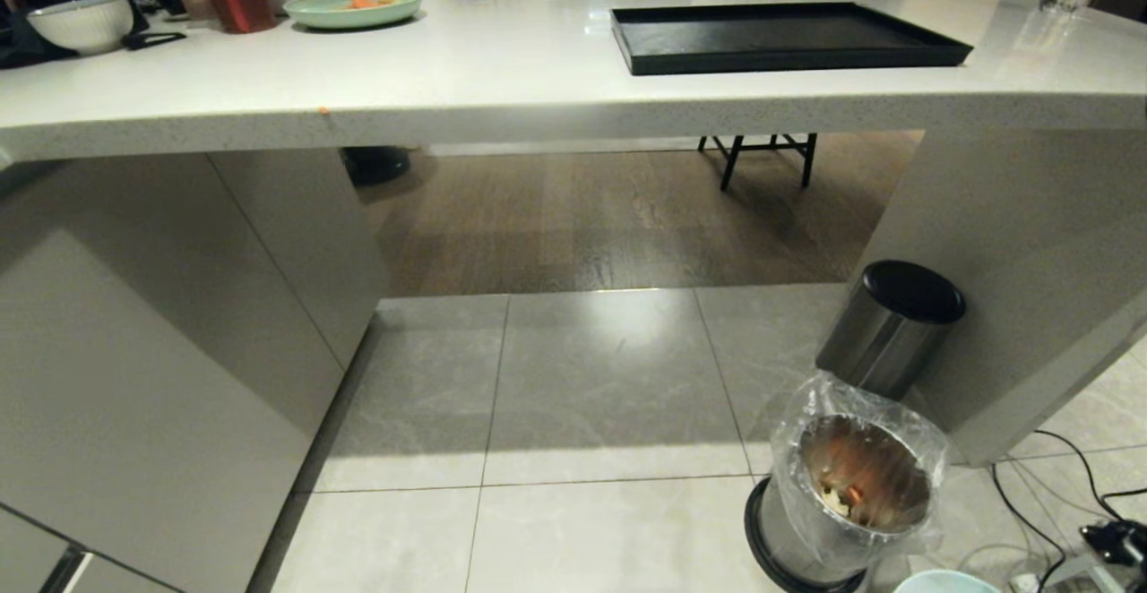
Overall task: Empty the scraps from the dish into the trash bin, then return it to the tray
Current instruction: Move the bowl over the trash can
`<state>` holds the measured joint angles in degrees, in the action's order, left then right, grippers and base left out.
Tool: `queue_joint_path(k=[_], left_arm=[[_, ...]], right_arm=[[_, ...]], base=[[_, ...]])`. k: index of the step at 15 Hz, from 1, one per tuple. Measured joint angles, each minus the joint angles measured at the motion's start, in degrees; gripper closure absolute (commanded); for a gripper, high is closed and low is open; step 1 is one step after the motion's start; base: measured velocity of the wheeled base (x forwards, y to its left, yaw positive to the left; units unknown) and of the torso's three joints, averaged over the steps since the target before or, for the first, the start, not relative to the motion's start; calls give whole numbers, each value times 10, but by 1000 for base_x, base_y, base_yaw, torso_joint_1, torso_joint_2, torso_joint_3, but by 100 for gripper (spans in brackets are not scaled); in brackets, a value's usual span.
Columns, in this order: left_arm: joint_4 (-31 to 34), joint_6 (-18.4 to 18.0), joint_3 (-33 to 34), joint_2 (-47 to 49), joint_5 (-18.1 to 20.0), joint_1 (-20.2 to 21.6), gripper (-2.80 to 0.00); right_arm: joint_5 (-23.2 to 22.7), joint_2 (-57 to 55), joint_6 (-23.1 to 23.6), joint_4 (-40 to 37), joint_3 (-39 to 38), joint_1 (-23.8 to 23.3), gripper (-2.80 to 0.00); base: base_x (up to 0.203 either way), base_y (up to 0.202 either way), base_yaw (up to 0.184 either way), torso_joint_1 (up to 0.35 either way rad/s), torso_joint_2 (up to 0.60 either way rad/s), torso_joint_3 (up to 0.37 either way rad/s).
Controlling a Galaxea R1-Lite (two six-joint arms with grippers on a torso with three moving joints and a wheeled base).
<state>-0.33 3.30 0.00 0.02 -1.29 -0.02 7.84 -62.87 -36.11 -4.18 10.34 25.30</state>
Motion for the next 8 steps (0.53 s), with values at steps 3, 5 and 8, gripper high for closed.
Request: queue_joint_path(k=[3, 5, 8], left_arm=[[0, 0, 0, 0, 0, 0, 0], [0, 0, 0, 0, 0, 0, 0], [0, 0, 0, 0, 0, 0, 0]], right_arm=[[0, 0, 0, -1, 0, 0, 0], [0, 0, 0, 0, 0, 1, 0], [0, 0, 0, 0, 0, 1, 0]], base=[[0, -196, 2, 2, 1, 6], [0, -190, -2, 0, 4, 2], [0, -88, -1, 2, 2, 3]])
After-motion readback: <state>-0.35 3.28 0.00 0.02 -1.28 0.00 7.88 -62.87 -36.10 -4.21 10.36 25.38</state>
